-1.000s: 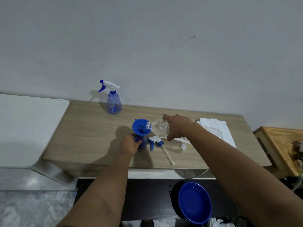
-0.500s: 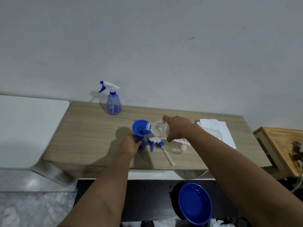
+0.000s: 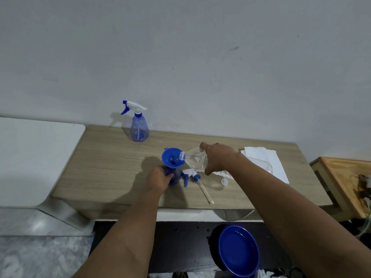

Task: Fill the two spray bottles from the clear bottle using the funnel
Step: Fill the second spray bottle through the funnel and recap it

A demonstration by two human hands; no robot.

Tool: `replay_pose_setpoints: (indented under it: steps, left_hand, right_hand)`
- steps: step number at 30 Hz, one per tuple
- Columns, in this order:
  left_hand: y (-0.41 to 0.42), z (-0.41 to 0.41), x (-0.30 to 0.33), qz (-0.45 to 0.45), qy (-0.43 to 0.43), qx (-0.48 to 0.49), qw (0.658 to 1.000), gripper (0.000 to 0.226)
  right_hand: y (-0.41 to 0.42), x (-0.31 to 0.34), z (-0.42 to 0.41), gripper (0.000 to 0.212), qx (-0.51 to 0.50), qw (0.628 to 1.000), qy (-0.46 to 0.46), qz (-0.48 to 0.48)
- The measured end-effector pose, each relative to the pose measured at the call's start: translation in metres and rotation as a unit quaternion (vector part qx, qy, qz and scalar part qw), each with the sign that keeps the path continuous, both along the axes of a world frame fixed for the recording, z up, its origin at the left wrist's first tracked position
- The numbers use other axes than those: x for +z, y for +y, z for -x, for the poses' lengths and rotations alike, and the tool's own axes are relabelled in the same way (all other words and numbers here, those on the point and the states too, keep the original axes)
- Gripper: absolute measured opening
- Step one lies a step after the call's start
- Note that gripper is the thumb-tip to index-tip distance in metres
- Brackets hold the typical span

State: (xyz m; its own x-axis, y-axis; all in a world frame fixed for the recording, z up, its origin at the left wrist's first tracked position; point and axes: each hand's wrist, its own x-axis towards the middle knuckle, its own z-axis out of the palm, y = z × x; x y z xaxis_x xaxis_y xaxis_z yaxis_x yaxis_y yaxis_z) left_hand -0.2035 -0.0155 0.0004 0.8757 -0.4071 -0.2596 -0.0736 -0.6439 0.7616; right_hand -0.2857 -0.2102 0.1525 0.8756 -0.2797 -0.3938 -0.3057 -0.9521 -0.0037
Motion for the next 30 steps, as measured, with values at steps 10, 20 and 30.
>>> replay_pose_setpoints:
  steps: [10,20,30]
  left_hand:
    - [0.001,-0.002,0.004,-0.004,0.002,-0.005,1.000,0.017]
    - [0.002,-0.006,0.001,-0.002,0.013,-0.028,1.000,0.012]
    - [0.008,-0.011,0.002,0.002,0.024,-0.040,0.999,0.020]
  right_hand:
    - [-0.007,-0.020,0.013,0.091,-0.047,0.989,-0.073,-0.120]
    - [-0.041,-0.029,0.003,0.074,-0.188,0.909,-0.271,-0.255]
    - [-0.060,-0.044,-0.033,0.084,-0.282,0.810,-0.405,-0.316]
